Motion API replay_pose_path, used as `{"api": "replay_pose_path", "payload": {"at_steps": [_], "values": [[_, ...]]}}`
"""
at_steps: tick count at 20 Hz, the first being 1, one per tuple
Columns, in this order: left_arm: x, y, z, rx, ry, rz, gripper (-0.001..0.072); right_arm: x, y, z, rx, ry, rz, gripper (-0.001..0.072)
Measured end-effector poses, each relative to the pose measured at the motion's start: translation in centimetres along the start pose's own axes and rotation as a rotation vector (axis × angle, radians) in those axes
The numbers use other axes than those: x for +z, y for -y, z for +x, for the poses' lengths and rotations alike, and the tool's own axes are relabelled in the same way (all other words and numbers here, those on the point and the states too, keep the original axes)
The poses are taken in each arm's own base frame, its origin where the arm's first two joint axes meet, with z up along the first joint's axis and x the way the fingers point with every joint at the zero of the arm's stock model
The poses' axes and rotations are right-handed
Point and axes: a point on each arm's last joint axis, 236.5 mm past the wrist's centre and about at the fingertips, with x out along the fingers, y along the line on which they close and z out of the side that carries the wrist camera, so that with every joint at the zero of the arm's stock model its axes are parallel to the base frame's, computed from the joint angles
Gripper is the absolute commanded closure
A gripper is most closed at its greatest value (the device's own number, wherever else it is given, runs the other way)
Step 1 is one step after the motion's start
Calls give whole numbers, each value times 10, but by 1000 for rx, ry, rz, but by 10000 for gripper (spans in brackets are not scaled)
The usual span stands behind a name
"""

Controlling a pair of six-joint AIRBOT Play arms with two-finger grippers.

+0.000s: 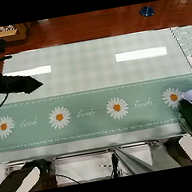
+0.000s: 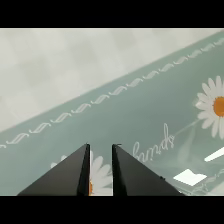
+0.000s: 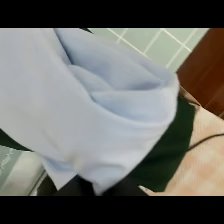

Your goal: Fold the shirts.

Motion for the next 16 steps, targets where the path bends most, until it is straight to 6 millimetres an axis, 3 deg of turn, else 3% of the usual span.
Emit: {"api": "replay_pose_path", "payload": {"at_steps": [7,11,13,14,16], "values": [[-2,-30,13,62,-21,-24,513,-59,56,61,-301,-288,-2,688],[-3,-44,11,86,-17,-52,513,-88,80,83,-448,-424,-49,670],[-4,-49,10,94,-15,-64,513,-94,87,93,-491,-449,-77,298],[-4,-50,9,96,-14,-70,513,-95,90,97,-511,-452,-92,232],[-4,-52,8,99,-13,-85,513,-91,96,102,-542,-435,-114,232]]}}
